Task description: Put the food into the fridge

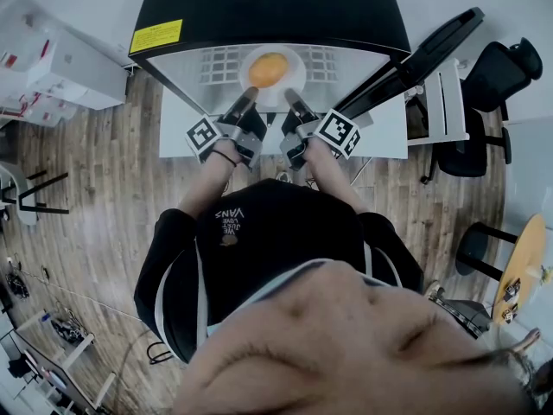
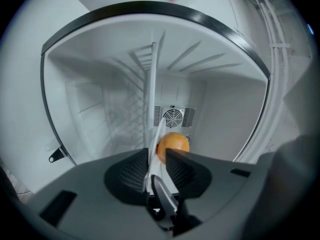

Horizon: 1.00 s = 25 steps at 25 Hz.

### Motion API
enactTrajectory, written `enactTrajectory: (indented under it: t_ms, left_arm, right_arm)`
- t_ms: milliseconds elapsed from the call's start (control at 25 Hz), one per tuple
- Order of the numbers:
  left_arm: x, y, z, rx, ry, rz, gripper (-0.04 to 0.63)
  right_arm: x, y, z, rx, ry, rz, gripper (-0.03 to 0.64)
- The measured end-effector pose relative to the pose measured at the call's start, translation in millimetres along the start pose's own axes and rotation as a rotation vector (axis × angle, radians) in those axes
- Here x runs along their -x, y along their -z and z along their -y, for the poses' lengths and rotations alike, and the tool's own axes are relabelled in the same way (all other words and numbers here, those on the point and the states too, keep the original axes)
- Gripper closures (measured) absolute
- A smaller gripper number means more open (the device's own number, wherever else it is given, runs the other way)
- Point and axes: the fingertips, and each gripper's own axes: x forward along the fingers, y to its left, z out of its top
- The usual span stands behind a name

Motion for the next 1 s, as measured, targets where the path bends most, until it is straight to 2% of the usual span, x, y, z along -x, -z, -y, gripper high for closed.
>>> enactTrajectory:
  t_ms: [440,680,1000]
  left_arm:
    - [3.4,1.5,0.4,-0.018,0.013,-0.016,0.502]
    - [0.4,5.3,4.8,-0.009,0.038,-0.033,0.479]
    - [1.0,9.1,-1.1,0.004,0.030,-0.055,0.477]
  right_arm:
    - [0.6,1.1,-0.3,-0.031,-0.008,0.015,0.598]
    - [1.4,-3.5,0.8,-0.054,-0.011,0.033,0.597]
    - [-1.3,-9.7,2.6,-0.067,-0.006,0.052,0.598]
